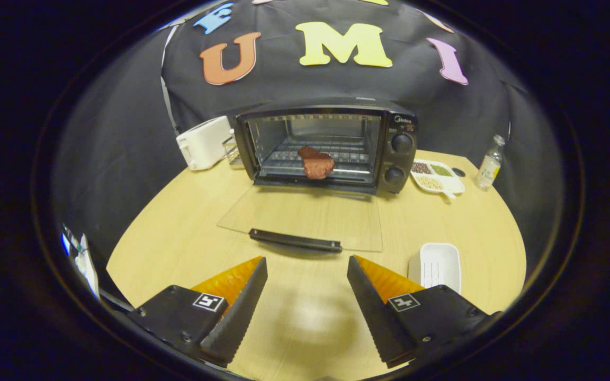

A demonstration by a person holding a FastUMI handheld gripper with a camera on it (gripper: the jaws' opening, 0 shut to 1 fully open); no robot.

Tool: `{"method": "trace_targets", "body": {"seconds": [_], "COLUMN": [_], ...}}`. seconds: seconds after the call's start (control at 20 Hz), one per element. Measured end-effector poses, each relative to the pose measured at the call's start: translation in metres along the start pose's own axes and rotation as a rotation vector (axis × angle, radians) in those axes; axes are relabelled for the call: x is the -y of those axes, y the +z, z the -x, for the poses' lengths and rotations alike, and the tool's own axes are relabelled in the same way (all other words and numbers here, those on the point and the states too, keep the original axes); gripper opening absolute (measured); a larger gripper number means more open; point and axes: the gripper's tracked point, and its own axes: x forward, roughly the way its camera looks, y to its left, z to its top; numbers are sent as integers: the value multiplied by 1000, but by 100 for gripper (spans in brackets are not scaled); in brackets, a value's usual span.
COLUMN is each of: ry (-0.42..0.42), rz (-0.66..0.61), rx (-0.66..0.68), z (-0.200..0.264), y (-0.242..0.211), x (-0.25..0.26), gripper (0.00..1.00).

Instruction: Open the toaster oven, put the food inside, and close the toaster oven door.

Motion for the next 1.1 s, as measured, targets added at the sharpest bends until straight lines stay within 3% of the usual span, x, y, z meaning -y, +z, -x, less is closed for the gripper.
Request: {"method": "trace_targets", "body": {"seconds": [0.35, 1.1], "ry": [-35, -54], "rz": [-30, -36], "rx": [-74, -114], "z": [-16, -101], "y": [-37, -17], "x": [3, -17], "gripper": [97, 98]}}
